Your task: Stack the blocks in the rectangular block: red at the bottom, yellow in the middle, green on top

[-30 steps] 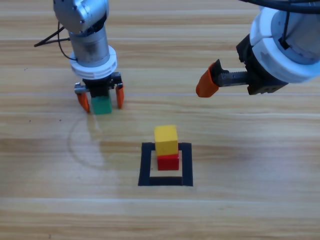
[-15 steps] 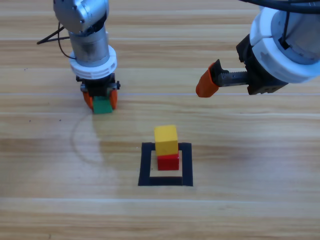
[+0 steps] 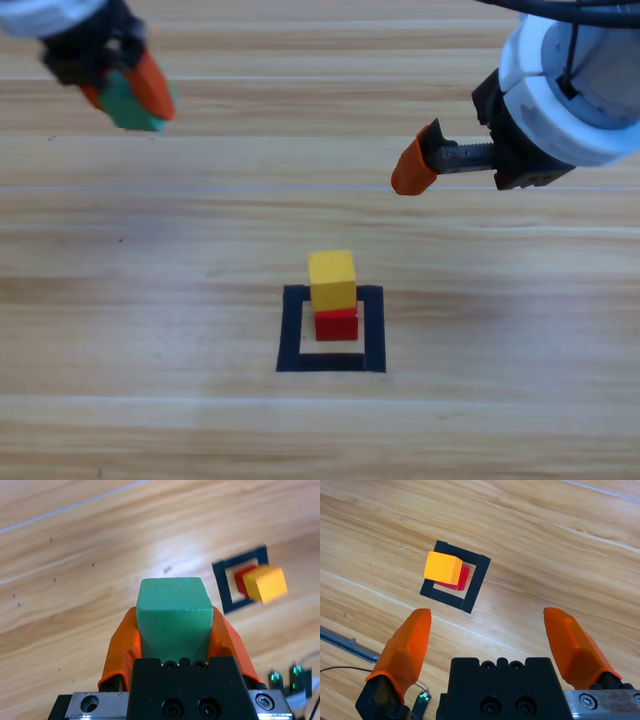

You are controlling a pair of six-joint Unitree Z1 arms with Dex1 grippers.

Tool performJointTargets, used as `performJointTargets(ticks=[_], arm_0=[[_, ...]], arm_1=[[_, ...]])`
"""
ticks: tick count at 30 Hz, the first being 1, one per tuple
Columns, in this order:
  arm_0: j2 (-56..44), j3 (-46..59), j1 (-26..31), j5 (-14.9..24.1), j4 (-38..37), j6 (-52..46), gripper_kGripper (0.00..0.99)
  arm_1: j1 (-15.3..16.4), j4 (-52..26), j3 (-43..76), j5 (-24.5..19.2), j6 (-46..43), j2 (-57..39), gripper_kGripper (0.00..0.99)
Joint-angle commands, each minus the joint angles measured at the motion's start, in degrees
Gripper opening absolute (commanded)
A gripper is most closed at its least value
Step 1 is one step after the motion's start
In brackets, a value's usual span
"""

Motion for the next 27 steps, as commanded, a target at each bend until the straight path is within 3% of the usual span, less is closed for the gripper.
performJointTargets(ticks=[1,10,19,27], arm_0=[[-7.0,7.5,-5.1,-1.4,0.0,2.0,0.000],[-2.6,9.7,-13.4,4.6,1.4,-12.7,0.000],[3.6,3.8,-16.5,5.8,5.3,-26.4,0.000],[10.8,-5.8,-19.1,5.5,10.4,-32.7,0.000]], arm_1=[[-1.7,-2.0,1.9,1.0,-0.3,1.6,0.990],[-1.7,-2.0,2.0,1.3,-0.3,1.6,0.990],[-1.7,-2.0,2.1,1.3,-0.3,1.6,0.990],[-2.0,-2.0,2.3,1.3,-0.4,1.6,0.990]])
